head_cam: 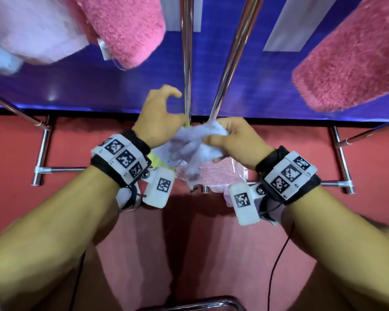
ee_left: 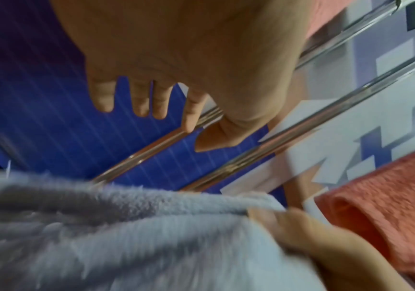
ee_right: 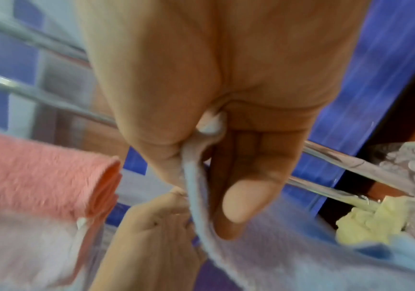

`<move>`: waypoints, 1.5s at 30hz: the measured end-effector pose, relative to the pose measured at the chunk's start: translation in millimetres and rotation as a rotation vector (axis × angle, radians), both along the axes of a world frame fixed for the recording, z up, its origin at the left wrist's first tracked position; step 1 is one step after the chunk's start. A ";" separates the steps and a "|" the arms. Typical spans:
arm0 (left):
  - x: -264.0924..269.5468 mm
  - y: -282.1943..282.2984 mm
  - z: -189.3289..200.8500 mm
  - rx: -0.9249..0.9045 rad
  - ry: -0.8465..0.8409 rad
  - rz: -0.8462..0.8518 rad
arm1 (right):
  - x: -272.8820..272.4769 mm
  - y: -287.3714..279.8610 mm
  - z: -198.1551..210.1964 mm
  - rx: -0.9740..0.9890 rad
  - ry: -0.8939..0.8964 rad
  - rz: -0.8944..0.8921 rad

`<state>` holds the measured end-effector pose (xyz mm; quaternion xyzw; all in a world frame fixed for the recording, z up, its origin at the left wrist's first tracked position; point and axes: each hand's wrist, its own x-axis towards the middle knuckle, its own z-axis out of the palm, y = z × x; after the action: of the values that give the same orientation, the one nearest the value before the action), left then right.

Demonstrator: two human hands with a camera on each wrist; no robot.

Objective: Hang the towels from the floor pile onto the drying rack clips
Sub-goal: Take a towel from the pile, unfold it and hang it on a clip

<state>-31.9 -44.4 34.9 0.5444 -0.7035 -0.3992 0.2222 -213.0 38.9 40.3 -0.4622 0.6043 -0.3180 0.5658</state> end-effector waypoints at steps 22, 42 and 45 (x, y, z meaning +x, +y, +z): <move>-4.7 17.1 -11.4 -0.014 -0.296 -0.240 | -14.7 -2.3 -5.1 -0.332 0.145 -0.307; 35.5 4.1 -37.5 -0.023 -0.450 -0.233 | -68.3 10.1 -37.7 -0.099 0.799 -0.312; 40.8 2.3 -37.2 -0.014 -0.598 -0.214 | -67.9 12.7 -41.1 -0.076 0.853 -0.252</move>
<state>8.9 -42.0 -2.3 0.5588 -0.7938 -0.2377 -0.0339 -280.9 51.5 -0.8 -0.4954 0.8229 -0.1875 0.2055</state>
